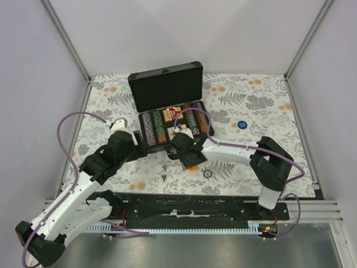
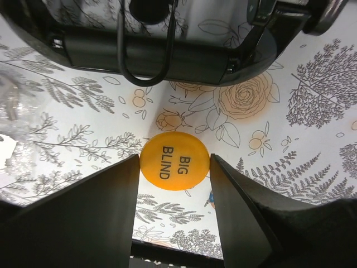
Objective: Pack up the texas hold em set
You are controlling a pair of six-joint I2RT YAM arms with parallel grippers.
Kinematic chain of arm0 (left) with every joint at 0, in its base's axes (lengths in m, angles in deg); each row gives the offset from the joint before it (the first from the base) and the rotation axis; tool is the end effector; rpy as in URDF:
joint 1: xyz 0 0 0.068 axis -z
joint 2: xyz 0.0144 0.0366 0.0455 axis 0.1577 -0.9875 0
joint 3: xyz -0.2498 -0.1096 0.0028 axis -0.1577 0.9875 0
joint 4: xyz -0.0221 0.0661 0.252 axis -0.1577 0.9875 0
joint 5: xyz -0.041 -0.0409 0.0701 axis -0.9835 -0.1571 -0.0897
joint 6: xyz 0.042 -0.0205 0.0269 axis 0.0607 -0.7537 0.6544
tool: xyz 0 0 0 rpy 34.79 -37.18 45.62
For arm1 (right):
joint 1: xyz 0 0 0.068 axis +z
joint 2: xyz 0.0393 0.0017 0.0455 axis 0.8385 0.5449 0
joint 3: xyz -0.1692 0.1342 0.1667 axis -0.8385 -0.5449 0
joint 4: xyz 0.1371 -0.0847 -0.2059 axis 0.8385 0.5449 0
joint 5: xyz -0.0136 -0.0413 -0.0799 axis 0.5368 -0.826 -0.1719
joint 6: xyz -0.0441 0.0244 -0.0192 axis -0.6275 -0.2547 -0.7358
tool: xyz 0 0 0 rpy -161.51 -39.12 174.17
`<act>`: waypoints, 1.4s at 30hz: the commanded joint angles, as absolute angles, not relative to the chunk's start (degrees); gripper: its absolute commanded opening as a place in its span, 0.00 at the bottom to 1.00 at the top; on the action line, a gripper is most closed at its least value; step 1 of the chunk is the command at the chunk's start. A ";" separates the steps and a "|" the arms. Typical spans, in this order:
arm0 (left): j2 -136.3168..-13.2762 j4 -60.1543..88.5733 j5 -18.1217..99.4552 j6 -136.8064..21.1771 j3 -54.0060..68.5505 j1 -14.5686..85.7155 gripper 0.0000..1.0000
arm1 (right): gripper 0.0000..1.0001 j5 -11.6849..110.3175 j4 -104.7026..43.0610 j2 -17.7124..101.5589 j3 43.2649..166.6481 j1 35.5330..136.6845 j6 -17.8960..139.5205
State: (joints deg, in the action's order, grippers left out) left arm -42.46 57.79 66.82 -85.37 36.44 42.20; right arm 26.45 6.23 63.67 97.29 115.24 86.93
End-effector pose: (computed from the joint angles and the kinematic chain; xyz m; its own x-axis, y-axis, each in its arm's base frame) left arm 0.1340 -0.0746 0.2819 -0.6374 -0.3012 -0.7092 -0.0965 0.9444 -0.3143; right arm 0.1903 0.2898 0.1768 -0.8447 -0.3683 -0.3885 -0.3810 0.9234 -0.0468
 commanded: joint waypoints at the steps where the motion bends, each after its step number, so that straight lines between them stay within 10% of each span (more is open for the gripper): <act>1: -42.19 57.36 67.38 -84.47 34.79 41.95 0.82 | 0.59 24.36 7.69 59.55 100.95 115.08 86.34; 42: -43.16 58.33 66.68 -86.14 33.12 42.03 0.82 | 0.61 16.89 -5.31 89.86 145.51 101.98 65.95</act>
